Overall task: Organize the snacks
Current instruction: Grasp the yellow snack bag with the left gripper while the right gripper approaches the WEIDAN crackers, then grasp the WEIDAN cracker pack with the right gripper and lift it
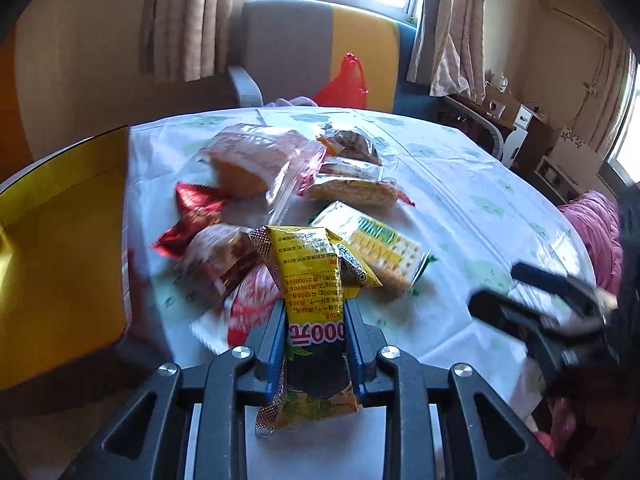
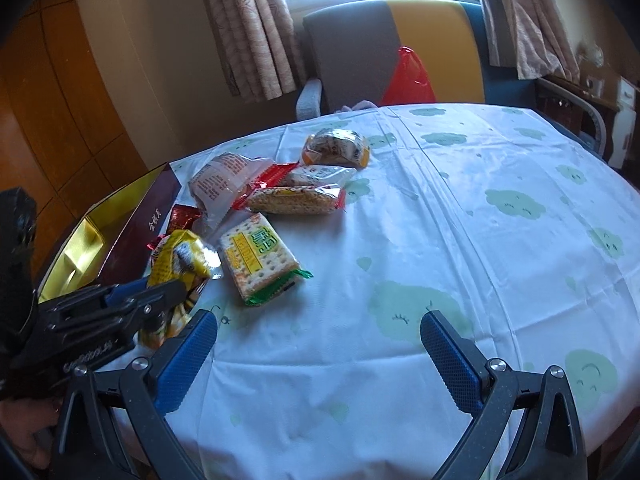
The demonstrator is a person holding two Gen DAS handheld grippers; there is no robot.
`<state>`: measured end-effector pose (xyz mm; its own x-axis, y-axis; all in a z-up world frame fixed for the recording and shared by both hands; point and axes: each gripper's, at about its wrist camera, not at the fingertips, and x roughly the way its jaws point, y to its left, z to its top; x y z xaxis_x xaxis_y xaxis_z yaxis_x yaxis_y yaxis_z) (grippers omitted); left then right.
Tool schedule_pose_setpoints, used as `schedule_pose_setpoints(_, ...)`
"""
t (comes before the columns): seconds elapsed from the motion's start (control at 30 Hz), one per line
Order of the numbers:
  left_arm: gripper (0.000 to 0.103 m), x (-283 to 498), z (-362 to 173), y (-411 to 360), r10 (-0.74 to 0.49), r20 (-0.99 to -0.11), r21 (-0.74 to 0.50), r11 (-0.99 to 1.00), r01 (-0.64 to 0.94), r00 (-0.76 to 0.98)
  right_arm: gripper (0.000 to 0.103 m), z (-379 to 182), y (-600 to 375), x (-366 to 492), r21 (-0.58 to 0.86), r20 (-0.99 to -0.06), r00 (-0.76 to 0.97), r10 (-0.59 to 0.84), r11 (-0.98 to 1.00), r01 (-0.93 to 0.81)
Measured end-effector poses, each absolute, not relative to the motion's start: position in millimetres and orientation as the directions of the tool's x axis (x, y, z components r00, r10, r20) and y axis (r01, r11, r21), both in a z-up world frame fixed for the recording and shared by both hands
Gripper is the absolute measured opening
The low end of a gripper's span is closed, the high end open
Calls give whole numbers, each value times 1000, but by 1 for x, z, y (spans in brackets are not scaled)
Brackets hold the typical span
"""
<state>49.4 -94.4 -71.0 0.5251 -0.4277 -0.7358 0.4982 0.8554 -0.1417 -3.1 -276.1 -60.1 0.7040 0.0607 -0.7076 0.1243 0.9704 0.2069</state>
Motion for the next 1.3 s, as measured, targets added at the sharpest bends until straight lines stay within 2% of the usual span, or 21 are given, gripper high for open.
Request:
schedule_pose_setpoints(0.23,27,37,-64,-73,-442,-693,-175,870,462,569,102,-61,-261,35,132,-711,698,82,991,19)
schedule_pose_setpoints(0.43,27,33,-60,-60,-439,-686,-183,876,446,581,101,-75,-239,71,44,-754,649,100,994,-102)
schedule_pose_setpoints(0.57,27,27,-65,-56,-417,-693,-154,883,444,588,94,-86,-226,87,-3,-778,621,97,988,-157)
schedule_pose_setpoints(0.9,27,23,-77,-56,-385,-703,-124,895,429,598,61,-93,-232,85,29,-745,661,91,994,-104)
schedule_pose_setpoints(1.2,36,30,-87,-64,-378,-722,-125,896,427,580,48,-93,-237,74,37,-721,690,62,998,-50)
schedule_pose_setpoints(1.3,36,32,-90,-67,-372,-730,-115,894,434,573,48,-93,-236,68,30,-718,695,41,999,-27)
